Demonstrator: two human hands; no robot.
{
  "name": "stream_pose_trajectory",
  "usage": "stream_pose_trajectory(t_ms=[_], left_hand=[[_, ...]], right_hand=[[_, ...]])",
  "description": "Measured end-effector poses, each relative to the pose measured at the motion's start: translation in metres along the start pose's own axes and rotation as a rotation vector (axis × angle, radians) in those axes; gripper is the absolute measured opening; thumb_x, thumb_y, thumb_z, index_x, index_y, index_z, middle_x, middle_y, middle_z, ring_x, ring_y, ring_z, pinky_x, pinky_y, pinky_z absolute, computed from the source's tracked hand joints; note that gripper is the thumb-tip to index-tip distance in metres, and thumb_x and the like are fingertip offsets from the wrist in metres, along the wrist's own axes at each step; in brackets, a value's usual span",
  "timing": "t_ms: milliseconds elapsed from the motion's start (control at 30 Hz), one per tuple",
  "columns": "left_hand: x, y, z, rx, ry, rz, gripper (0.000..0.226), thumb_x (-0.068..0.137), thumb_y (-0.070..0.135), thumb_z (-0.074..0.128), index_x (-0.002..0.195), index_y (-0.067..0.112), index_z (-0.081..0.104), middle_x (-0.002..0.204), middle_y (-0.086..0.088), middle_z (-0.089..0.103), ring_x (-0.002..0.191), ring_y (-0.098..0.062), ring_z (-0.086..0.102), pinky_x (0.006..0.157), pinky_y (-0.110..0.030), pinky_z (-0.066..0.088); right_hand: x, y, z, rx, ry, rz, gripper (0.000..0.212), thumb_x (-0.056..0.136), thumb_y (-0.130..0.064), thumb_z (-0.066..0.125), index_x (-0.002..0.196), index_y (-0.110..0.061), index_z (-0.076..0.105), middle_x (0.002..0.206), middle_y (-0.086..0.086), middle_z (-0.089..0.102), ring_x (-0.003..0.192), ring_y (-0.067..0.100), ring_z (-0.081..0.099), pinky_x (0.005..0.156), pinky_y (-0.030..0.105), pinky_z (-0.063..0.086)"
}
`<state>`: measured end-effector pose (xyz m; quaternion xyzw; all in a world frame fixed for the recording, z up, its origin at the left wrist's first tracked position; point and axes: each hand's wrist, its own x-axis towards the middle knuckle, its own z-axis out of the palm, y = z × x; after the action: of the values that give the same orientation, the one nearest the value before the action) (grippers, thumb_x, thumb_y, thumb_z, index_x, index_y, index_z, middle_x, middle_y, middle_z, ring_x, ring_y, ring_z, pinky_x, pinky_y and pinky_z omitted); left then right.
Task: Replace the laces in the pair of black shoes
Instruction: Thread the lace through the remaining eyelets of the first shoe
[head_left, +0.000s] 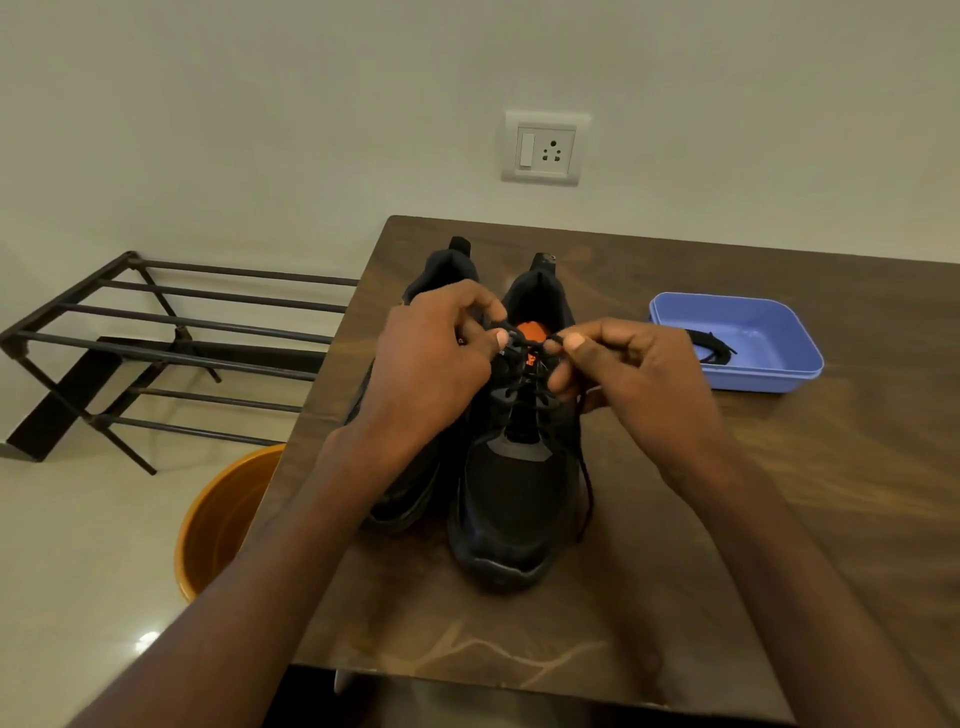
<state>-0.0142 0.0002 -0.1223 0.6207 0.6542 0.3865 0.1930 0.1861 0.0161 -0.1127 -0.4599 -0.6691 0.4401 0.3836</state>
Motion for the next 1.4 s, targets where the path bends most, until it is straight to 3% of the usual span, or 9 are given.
stream_pose_trajectory(t_ms=[167, 300, 500, 633, 733, 933, 1067, 1233, 1400], left_hand=[[-0.005, 0.013, -0.006, -0.279, -0.155, -0.201, 0.057, 0.104, 0.051, 0.051, 0.090, 0.000, 0.073, 0.082, -0.014, 0.075, 0.077, -0.028, 0.075, 0.071, -0.038, 0.065], [-0.006, 0.021, -0.018, -0.628, -0.265, -0.372, 0.039, 0.103, 0.038, 0.061, 0.106, 0.002, 0.075, 0.094, -0.012, 0.079, 0.088, -0.024, 0.078, 0.075, -0.030, 0.064], [-0.006, 0.019, -0.018, -0.540, -0.231, -0.310, 0.024, 0.103, 0.022, 0.064, 0.097, 0.003, 0.077, 0.096, -0.017, 0.077, 0.091, -0.034, 0.073, 0.089, -0.045, 0.061], [-0.007, 0.021, -0.018, -0.515, -0.227, -0.288, 0.019, 0.103, 0.013, 0.062, 0.104, -0.001, 0.075, 0.086, -0.014, 0.075, 0.071, -0.015, 0.068, 0.070, -0.031, 0.064], [-0.007, 0.022, -0.017, -0.459, -0.206, -0.229, 0.022, 0.105, 0.017, 0.060, 0.104, 0.000, 0.072, 0.091, -0.013, 0.078, 0.075, -0.023, 0.074, 0.056, -0.024, 0.059], [-0.002, 0.016, -0.022, -0.455, -0.223, -0.244, 0.026, 0.108, 0.025, 0.054, 0.104, 0.003, 0.067, 0.090, -0.014, 0.079, 0.066, -0.015, 0.070, 0.041, -0.023, 0.048], [-0.002, 0.015, -0.025, -0.323, -0.251, -0.146, 0.022, 0.106, 0.027, 0.057, 0.102, 0.011, 0.072, 0.089, -0.008, 0.080, 0.082, -0.027, 0.077, 0.038, -0.021, 0.041], [0.000, 0.017, -0.021, -0.145, -0.121, 0.038, 0.018, 0.102, 0.027, 0.065, 0.093, 0.017, 0.077, 0.083, 0.001, 0.076, 0.076, -0.011, 0.073, 0.059, -0.024, 0.053], [0.005, 0.012, -0.017, -0.232, -0.067, 0.049, 0.019, 0.102, 0.025, 0.064, 0.096, 0.019, 0.081, 0.090, 0.002, 0.078, 0.089, -0.014, 0.074, 0.090, -0.040, 0.060]], right_hand=[[-0.010, -0.010, 0.027, -0.058, -0.133, -0.098, 0.034, 0.104, 0.000, 0.052, 0.113, -0.029, 0.068, 0.090, 0.004, 0.073, 0.067, 0.021, 0.071, 0.056, 0.026, 0.059], [-0.006, 0.003, 0.042, -0.382, 0.060, -0.273, 0.023, 0.093, -0.018, 0.074, 0.113, -0.029, 0.072, 0.086, -0.011, 0.059, 0.072, 0.009, 0.061, 0.066, 0.024, 0.052], [-0.012, -0.001, 0.067, -0.330, 0.253, -0.170, 0.012, 0.090, -0.029, 0.076, 0.091, -0.026, 0.065, 0.072, -0.009, 0.056, 0.068, 0.007, 0.056, 0.060, 0.018, 0.039], [-0.009, -0.001, 0.063, -0.124, 0.325, 0.066, 0.020, 0.088, -0.019, 0.079, 0.088, -0.027, 0.060, 0.071, -0.003, 0.067, 0.066, 0.008, 0.066, 0.062, 0.026, 0.054], [-0.007, -0.001, 0.053, -0.012, 0.248, 0.151, 0.024, 0.085, -0.008, 0.078, 0.096, -0.024, 0.063, 0.074, 0.000, 0.073, 0.068, 0.013, 0.071, 0.070, 0.042, 0.061], [-0.008, -0.004, 0.060, -0.178, 0.231, 0.132, 0.024, 0.084, -0.037, 0.082, 0.097, -0.028, 0.065, 0.068, -0.005, 0.067, 0.061, 0.005, 0.064, 0.056, 0.024, 0.046], [-0.009, -0.007, 0.059, -0.008, 0.265, 0.191, 0.030, 0.079, -0.035, 0.088, 0.096, -0.027, 0.066, 0.073, -0.004, 0.073, 0.067, 0.005, 0.071, 0.062, 0.028, 0.056], [-0.010, -0.010, 0.056, 0.251, 0.259, 0.216, 0.027, 0.082, -0.003, 0.083, 0.100, -0.017, 0.070, 0.080, 0.002, 0.077, 0.077, 0.010, 0.075, 0.067, 0.024, 0.057], [-0.011, -0.021, 0.040, 0.347, 0.094, 0.187, 0.017, 0.091, 0.000, 0.067, 0.101, -0.012, 0.073, 0.086, 0.002, 0.077, 0.078, 0.012, 0.073, 0.059, 0.014, 0.050]])
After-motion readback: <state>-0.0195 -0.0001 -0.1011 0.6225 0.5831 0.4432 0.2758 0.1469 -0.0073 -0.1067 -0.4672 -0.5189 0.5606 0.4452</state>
